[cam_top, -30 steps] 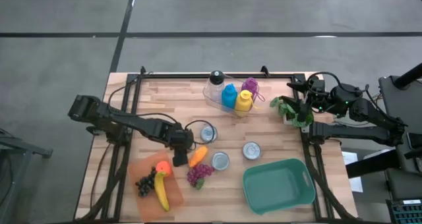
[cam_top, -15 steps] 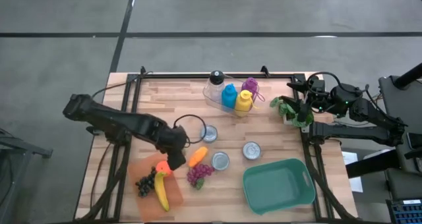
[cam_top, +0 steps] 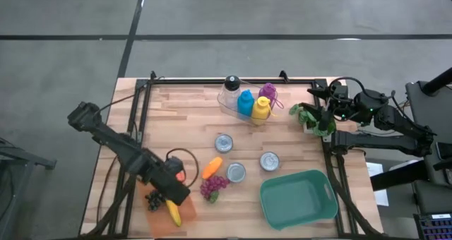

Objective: Pick & Place Food Item
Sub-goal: Put the kiwi into the orange bin

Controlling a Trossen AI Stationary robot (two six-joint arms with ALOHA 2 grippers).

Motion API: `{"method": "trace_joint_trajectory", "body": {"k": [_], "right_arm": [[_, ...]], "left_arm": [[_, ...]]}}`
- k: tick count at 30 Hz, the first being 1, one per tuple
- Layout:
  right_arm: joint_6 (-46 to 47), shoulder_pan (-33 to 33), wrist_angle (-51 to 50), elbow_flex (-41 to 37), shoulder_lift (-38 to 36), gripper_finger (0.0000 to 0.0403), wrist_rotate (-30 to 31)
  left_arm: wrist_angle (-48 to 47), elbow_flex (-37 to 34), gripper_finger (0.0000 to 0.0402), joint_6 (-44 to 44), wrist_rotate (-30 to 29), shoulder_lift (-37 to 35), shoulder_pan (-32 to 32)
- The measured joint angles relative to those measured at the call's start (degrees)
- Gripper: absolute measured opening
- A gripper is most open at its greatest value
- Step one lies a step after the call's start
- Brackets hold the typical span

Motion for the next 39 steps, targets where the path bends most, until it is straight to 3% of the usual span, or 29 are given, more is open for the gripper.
{"method": "trace_joint_trajectory", "body": {"k": [6,17,39], "right_arm": [[0.00,-0.01,-0.01,0.00,0.01,0.0329,0.00],[0.00,0.00,-0.01,0.01,-0.01,0.0329,0.01],[0.00,-0.01,0.00,0.01,0.00,0.0329,0.01]], "left_arm": [[0.81,0.00,0.0187,-7.27,-3.46,0.70,-6.37],[1.54,-0.02,0.0187,-17.42,-3.44,4.37,-13.19],[5.29,-0.04,0.0187,-20.48,0.23,15.84,-18.01]]}}
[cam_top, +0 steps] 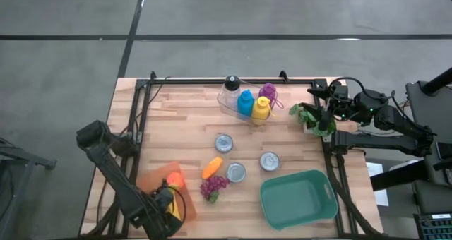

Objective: Pick & Place Food Item
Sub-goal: Put the kiwi into the orange bin, then put the mango into the orange bin

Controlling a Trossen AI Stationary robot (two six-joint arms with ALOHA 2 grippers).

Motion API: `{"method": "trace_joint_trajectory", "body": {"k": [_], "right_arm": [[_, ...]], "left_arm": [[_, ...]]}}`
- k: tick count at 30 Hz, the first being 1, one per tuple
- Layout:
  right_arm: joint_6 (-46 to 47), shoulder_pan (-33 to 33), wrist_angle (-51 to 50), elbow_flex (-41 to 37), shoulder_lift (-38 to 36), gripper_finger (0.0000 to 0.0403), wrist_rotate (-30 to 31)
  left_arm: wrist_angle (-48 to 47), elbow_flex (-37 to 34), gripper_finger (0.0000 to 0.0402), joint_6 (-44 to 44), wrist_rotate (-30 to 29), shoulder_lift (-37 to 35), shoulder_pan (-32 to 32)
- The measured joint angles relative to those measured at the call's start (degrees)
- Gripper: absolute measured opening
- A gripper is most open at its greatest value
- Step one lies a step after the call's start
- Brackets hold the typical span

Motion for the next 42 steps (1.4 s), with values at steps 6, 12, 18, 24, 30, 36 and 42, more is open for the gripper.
{"method": "trace_joint_trajectory", "body": {"k": [6,12,18,24,30,36,42], "right_arm": [[0.00,0.00,0.00,0.00,0.01,0.0329,0.00],[0.00,0.02,0.00,0.00,0.00,0.0329,0.00],[0.00,0.02,0.01,0.00,0.01,0.0329,-0.02],[0.00,0.01,0.00,0.00,0.01,0.0329,0.00],[0.00,0.02,-0.01,-0.02,0.01,0.0329,0.00],[0.00,0.02,0.00,-0.01,0.01,0.0329,-0.01],[0.00,0.02,-0.01,0.00,0.01,0.0329,-0.02]], "left_arm": [[1.98,0.00,0.0188,-0.05,-0.01,0.17,0.02],[1.89,0.00,0.0188,-0.20,-0.60,-0.03,-0.20],[1.83,0.00,0.0204,-0.61,-1.11,-0.03,-0.20],[1.79,0.00,0.0258,-0.62,-1.55,-0.06,-0.20],[1.78,0.00,0.0284,-0.59,-1.55,-0.06,-0.22],[1.75,0.00,0.0285,-0.35,-1.55,-0.06,-0.31],[1.65,0.00,0.0286,0.98,-2.59,-2.10,-0.30]]}}
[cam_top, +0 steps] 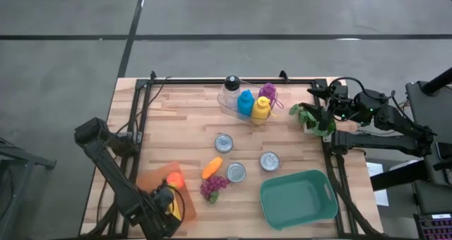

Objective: Pick & Place Food Item
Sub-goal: Put the mango into the orange bin

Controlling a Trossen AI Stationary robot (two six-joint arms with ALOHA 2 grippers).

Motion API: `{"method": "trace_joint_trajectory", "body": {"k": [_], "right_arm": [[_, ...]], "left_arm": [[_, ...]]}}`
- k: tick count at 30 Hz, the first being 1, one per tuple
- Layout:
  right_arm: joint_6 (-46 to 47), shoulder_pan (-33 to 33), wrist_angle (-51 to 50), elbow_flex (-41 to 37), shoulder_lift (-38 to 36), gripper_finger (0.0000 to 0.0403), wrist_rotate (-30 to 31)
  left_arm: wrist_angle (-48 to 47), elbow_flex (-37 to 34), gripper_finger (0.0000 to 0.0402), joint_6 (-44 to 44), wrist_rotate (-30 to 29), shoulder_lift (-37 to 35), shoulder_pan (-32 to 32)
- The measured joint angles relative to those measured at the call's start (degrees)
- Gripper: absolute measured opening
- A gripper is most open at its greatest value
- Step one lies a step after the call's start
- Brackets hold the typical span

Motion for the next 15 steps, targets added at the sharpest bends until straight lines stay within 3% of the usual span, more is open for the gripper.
{"method": "trace_joint_trajectory", "body": {"k": [8,15], "right_arm": [[0.00,0.00,0.02,0.00,0.00,0.0329,0.02],[0.00,-0.01,0.00,-0.02,-0.01,0.0329,0.00]], "left_arm": [[-3.26,0.02,0.0286,1.00,-4.72,-5.32,1.17],[-3.19,0.02,0.0286,8.42,-6.68,-9.60,5.91]]}}
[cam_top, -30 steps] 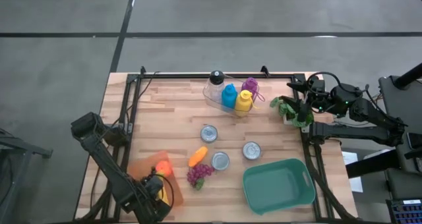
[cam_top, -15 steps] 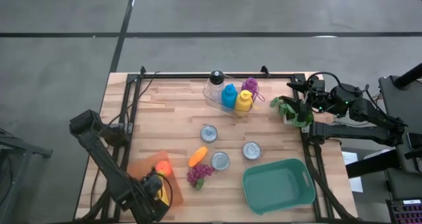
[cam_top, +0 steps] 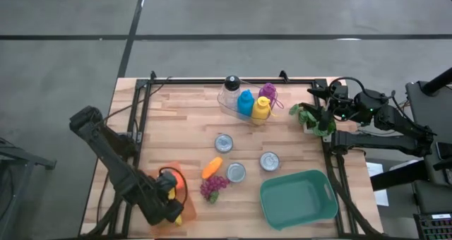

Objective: Pick & Place Food Item
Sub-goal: Put the mango into the orange bin

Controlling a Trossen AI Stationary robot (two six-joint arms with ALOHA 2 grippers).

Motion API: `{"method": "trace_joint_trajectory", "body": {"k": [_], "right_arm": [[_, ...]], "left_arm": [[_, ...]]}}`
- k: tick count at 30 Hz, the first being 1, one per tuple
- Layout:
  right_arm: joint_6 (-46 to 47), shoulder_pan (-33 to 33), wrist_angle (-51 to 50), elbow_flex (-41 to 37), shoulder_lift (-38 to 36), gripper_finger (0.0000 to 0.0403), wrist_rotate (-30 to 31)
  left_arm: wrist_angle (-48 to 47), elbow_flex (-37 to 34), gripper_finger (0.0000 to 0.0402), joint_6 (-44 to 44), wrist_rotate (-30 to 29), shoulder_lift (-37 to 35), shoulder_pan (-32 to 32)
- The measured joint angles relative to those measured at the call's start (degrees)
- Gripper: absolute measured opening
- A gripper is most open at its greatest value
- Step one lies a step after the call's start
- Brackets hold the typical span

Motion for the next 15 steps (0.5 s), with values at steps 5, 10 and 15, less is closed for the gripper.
{"method": "trace_joint_trajectory", "body": {"k": [5,10,15], "right_arm": [[0.00,0.01,0.00,0.02,0.00,0.0329,0.00],[0.00,0.01,0.00,0.02,0.00,0.0329,0.01],[0.00,0.01,0.00,0.02,0.01,0.0329,0.00]], "left_arm": [[0.64,1.10,0.0286,7.90,-1.46,-1.91,4.62],[0.17,2.41,0.0286,16.19,-1.55,-2.06,10.74],[1.12,3.05,0.0286,21.77,-1.62,-2.06,17.05]]}}
